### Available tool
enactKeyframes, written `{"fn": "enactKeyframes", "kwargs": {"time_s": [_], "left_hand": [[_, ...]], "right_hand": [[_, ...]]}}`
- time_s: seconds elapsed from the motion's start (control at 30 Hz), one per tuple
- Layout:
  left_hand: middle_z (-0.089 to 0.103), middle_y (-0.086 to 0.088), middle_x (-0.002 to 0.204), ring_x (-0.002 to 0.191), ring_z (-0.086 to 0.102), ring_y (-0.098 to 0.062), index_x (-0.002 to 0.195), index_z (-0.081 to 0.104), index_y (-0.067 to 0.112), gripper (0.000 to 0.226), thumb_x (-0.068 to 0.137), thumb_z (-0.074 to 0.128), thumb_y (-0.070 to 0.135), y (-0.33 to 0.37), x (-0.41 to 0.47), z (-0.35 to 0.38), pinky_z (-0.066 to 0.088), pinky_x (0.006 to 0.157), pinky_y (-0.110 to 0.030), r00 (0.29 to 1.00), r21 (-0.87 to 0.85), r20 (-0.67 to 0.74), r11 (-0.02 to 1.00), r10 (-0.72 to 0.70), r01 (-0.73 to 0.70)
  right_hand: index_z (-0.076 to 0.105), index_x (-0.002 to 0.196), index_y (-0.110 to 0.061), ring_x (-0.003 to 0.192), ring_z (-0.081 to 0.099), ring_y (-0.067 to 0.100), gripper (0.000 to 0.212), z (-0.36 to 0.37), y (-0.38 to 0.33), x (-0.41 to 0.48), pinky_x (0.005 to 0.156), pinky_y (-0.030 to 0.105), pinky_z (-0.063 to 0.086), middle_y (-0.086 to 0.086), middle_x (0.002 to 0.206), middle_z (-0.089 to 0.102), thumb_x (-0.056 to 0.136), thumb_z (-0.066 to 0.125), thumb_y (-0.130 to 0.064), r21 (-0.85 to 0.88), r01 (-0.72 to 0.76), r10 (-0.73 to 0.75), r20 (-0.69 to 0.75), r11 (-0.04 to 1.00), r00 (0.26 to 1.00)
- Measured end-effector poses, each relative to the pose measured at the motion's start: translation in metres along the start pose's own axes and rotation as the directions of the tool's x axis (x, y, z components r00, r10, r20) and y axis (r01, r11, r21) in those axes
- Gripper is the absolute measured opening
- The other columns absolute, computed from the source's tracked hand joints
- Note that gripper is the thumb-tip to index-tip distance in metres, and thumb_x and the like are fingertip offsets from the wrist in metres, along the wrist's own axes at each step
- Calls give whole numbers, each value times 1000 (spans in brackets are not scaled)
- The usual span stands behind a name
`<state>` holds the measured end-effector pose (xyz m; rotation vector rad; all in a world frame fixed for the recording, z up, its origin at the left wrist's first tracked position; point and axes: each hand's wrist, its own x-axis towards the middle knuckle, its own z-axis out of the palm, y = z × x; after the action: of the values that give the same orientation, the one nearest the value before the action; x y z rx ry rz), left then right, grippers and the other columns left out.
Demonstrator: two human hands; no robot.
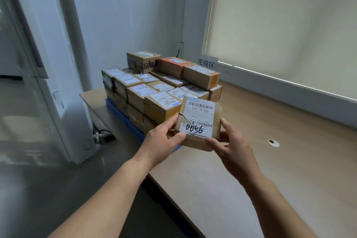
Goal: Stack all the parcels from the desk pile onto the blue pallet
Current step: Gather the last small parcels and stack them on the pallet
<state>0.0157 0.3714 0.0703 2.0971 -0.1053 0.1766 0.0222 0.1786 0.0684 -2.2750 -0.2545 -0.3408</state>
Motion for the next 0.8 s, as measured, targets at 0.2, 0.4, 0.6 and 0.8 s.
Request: {"fn": "enactKeyframes", "kwargs": {"time_s": [0.2, 0.4, 0.6, 0.8], "left_hand": [[51, 15, 135, 125, 44, -7, 144, 32, 37, 55, 93, 54, 34, -36, 18, -73, 31, 99, -19, 998, 47, -59, 999, 14, -11], [49, 16, 136, 128, 41, -9, 143, 32, 39, 55, 93, 53, 37, -64, 54, -116, 31, 103, -25, 993, 49, -113, 999, 15, -10], [41, 9, 145, 134, 34, -15, 146, 29, 32, 57, 94, 52, 36, -74, 119, -143, 29, 108, -30, 991, 123, -128, 992, 31, -15], [54, 8, 135, 125, 47, -13, 141, 38, 37, 51, 93, 54, 37, -85, 209, -168, 38, 102, -30, 996, 118, -85, 993, 24, -13]], "right_hand": [[38, 142, -24, 102, 59, 11, 64, 59, -52, 30, 88, 34, 51, -3, 120, 62, 85, 65, -36, 43, 55, -56, 11, 998, 998], [43, 138, -30, 101, 61, 11, 57, 95, -84, 76, 86, 39, 53, -5, 118, 64, 85, 64, -37, 55, 97, -98, 29, 994, 995], [42, 138, -28, 98, 61, 12, 56, 120, -94, 143, 83, 38, 52, -5, 115, 64, 87, 62, -39, 18, 117, -118, 32, 993, 993], [49, 132, -25, 93, 62, 14, 48, 138, -94, 222, 81, 36, 51, -3, 108, 66, 88, 62, -36, 45, 84, -85, 19, 995, 996]]}}
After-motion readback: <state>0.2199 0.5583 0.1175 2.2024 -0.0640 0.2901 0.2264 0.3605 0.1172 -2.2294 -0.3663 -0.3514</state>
